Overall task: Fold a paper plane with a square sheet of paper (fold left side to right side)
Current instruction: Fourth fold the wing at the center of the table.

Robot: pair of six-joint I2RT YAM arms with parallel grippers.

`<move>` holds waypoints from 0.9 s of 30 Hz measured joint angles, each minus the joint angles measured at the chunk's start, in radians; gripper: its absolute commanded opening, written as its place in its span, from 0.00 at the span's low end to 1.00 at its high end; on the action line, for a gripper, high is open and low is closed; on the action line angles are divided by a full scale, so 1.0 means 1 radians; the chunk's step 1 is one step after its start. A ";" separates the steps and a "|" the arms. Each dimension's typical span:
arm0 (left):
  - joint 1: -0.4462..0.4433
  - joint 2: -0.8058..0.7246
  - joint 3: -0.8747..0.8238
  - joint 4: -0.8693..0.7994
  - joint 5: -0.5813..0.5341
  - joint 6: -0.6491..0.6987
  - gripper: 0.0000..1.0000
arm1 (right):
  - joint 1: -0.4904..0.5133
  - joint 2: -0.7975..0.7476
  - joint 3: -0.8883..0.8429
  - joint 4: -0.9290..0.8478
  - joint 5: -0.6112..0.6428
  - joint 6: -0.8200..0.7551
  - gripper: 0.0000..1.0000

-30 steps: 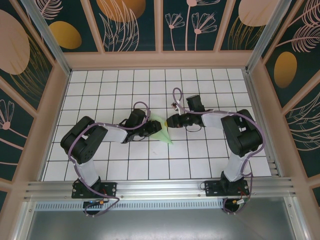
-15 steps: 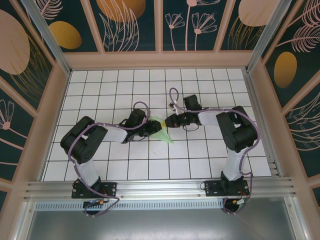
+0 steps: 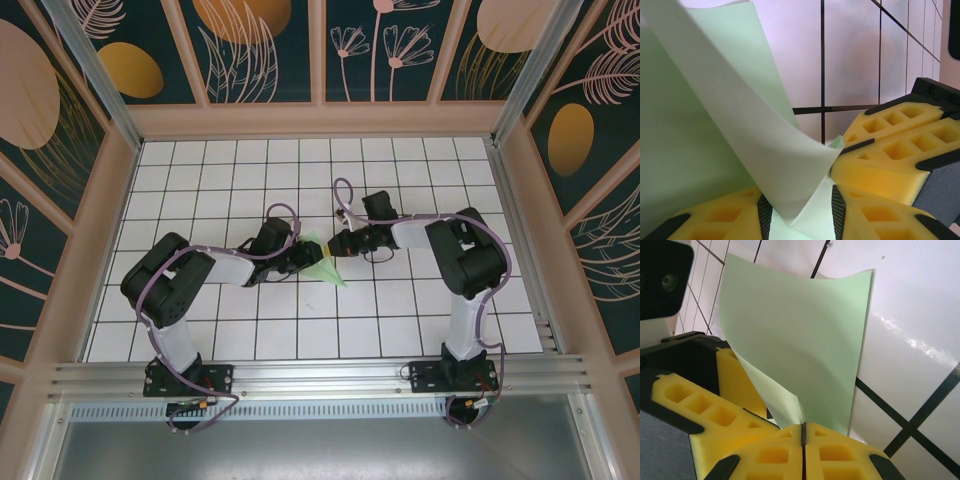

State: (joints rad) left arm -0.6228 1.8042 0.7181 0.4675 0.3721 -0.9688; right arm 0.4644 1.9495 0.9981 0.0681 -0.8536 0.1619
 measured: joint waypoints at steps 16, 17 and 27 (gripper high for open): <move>0.000 -0.143 -0.023 -0.109 -0.042 0.030 0.45 | 0.005 0.013 0.014 -0.023 0.000 -0.007 0.10; 0.000 -0.151 -0.023 -0.117 -0.048 0.034 0.45 | 0.007 0.013 0.014 -0.023 0.000 -0.007 0.10; 0.008 -0.135 -0.023 -0.192 -0.113 0.049 0.44 | 0.011 0.013 0.014 -0.023 0.001 -0.007 0.10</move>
State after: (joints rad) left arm -0.6144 1.6688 0.6956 0.2752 0.2596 -0.9199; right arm 0.4751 1.9629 1.0122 0.0452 -0.8524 0.1547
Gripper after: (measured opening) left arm 0.445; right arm 0.101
